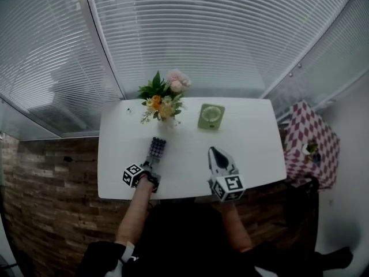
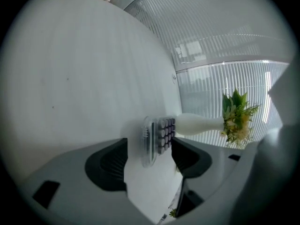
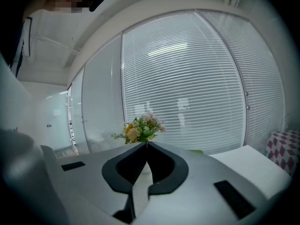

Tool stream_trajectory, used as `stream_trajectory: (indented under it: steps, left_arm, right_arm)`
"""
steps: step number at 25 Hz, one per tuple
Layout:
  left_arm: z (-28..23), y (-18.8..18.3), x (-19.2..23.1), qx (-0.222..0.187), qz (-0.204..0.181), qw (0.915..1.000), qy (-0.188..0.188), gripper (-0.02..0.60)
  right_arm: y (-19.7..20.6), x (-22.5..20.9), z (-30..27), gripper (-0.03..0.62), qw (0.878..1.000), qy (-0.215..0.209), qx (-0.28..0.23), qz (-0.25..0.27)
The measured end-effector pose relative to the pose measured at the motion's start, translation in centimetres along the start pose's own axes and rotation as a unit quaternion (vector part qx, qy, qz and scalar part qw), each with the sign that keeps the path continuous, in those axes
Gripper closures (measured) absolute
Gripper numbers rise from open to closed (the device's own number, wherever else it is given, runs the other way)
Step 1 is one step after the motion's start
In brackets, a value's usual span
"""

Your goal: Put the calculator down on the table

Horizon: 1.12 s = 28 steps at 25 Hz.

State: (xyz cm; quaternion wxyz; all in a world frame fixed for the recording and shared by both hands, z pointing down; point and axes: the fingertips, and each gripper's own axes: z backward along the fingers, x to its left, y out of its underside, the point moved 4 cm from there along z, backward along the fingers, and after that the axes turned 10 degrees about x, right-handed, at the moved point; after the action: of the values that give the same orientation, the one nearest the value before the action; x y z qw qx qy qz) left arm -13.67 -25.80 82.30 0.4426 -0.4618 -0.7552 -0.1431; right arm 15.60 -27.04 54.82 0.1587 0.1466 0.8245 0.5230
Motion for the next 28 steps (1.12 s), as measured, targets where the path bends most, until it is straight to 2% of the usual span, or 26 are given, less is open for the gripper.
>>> stream_trajectory:
  steps: [3, 6, 10, 13, 17, 24, 26, 28]
  left_arm:
    - [1.0, -0.2, -0.2, -0.005, -0.023, 0.9997, 0.002, 0.311]
    - [2.4, -0.7, -1.7, -0.02, -0.063, 0.9977, 0.013, 0.311]
    - [4.5, -1.5, -5.3, -0.045, -0.134, 0.9892, 0.038, 0.311]
    - [6.0, -1.8, -8.3, -0.057, -0.169, 0.9819, 0.063, 0.311]
    - [8.1, -1.4, -12.8, -0.07, -0.19, 0.9716, 0.122, 0.311]
    - [11.6, -0.1, -18.6, -0.083, -0.181, 0.9511, 0.236, 0.311]
    - [12.5, 0.0, -19.8, -0.091, -0.189, 0.9453, 0.25, 0.311]
    - [13.3, 0.3, -20.6, -0.106, -0.229, 0.9376, 0.239, 0.311]
  right_arm:
    - [-0.1, 0.1, -0.3, 0.588, 1.0, -0.002, -0.003, 0.002]
    - [-0.3, 0.3, -0.3, 0.588, 1.0, -0.003, -0.006, 0.002]
    - [-0.4, 0.3, -0.4, 0.588, 1.0, 0.002, -0.003, 0.008]
    - [-0.3, 0.3, -0.3, 0.588, 1.0, 0.005, -0.01, 0.011]
    - [-1.2, 0.4, 0.0, 0.588, 0.999, 0.009, -0.026, 0.027]
    - [-2.2, 0.9, 0.5, 0.588, 0.999, -0.009, -0.046, 0.026]
    - [-2.0, 1.0, 0.4, 0.588, 0.998, -0.013, -0.045, 0.028]
    - [-1.9, 1.0, 0.3, 0.588, 0.998, -0.015, -0.046, 0.032]
